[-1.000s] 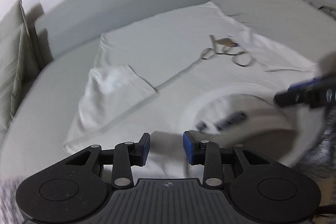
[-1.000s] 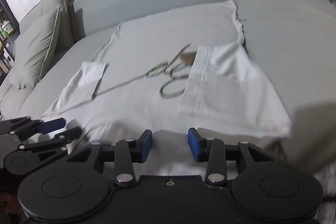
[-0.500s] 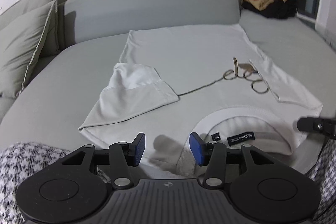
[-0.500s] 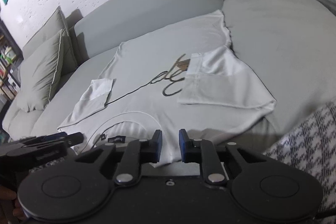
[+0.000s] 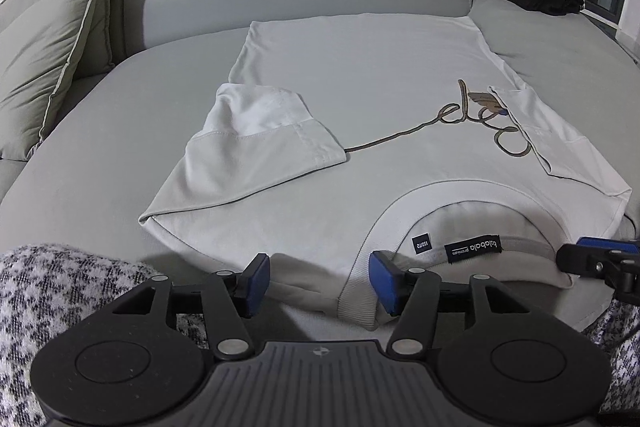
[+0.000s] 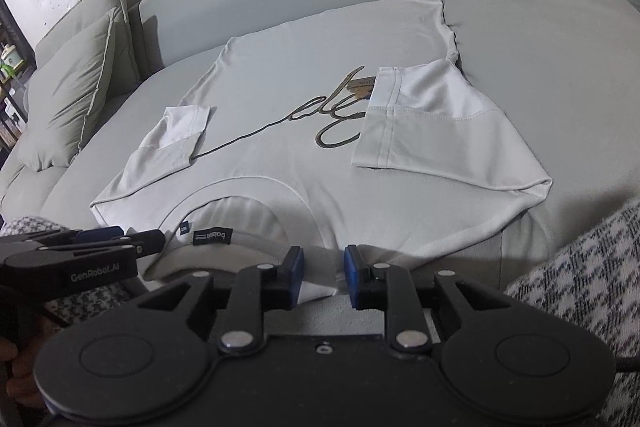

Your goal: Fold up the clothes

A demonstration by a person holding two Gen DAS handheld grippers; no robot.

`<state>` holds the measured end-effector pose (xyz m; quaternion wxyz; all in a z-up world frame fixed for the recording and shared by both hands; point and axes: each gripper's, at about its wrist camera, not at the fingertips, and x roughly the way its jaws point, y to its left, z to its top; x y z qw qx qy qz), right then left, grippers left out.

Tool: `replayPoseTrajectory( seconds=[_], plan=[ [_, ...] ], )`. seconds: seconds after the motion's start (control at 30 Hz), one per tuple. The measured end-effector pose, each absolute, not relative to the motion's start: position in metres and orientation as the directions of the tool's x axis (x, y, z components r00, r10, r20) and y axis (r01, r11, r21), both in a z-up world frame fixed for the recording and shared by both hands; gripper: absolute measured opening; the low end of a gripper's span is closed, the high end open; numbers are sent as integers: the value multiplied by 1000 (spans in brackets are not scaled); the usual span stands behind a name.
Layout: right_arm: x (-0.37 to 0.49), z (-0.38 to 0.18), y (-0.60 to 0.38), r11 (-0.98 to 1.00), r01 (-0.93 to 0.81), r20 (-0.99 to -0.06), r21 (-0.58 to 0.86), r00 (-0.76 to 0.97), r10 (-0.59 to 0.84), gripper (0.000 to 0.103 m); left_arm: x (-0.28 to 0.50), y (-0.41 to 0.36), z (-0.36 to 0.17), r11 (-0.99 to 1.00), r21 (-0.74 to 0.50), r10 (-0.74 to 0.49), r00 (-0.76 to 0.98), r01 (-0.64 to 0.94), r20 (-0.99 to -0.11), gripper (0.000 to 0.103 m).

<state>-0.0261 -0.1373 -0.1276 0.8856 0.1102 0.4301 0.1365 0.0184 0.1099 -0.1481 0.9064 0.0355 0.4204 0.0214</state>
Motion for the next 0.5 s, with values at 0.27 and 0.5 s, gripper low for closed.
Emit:
replayPoseTrajectory(
  seconds=[0.27,0.5],
  plan=[
    [-32,-122,-142,903,-130,-765,408,492,417,35,7,131,-125,990,-98,-138,566,102,-813,56],
    [-14,-60,-158,843,-140,-654,519,569,498,46,21,168,-66,998,-54,-61,712,32,-699,57]
  ],
)
